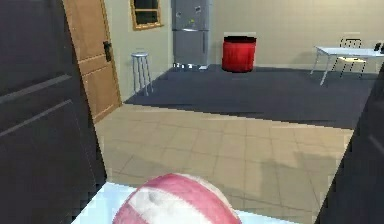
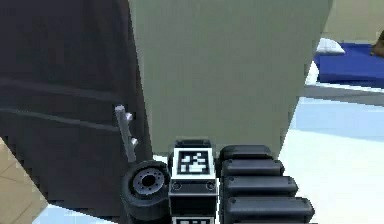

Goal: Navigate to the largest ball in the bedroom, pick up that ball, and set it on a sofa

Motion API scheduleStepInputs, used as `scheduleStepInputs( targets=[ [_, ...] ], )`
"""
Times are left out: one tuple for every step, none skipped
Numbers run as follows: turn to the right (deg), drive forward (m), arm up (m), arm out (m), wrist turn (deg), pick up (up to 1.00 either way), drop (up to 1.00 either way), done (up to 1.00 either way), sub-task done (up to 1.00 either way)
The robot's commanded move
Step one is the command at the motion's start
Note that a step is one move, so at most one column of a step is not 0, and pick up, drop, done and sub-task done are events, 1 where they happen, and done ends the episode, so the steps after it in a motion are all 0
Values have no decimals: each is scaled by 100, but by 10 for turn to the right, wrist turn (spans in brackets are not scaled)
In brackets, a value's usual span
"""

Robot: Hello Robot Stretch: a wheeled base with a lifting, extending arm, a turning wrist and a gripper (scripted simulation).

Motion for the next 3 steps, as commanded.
scheduleStepInputs(
  targets=[
    [120, 0, 0, 0, 0, 0, 0, 0, 0],
    [0, 100, 0, 0, 0, 0, 0, 0, 0],
    [30, 0, 0, 0, 0, 0, 0, 0, 0]
  ],
)
